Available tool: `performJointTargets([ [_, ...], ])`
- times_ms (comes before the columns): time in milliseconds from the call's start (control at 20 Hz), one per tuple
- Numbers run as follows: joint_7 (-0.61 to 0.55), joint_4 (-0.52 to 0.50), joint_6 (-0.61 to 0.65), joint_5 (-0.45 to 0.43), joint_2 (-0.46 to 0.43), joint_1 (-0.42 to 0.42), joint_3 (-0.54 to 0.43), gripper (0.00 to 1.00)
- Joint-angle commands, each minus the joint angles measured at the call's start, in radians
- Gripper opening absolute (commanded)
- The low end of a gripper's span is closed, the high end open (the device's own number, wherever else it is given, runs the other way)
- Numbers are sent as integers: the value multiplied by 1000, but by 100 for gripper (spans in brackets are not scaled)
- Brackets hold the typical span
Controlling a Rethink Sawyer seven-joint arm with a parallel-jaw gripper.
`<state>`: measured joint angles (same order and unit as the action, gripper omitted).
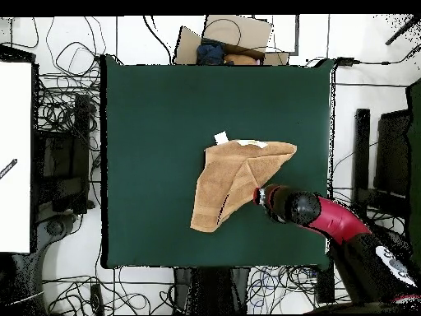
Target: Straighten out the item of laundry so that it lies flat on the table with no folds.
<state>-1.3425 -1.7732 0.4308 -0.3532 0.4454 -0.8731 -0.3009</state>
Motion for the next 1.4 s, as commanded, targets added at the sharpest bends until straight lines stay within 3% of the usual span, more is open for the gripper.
performJointTargets([
  [50, 14, 23, 0, -58, -12, 13, -76, 0],
  [1250, 17, 22, 7, -54, -15, 7, -78, 0],
  [1300, 21, 19, 5, -54, -16, 3, -83, 100],
  [1400, 26, 18, 2, -56, -16, -2, -89, 100],
])
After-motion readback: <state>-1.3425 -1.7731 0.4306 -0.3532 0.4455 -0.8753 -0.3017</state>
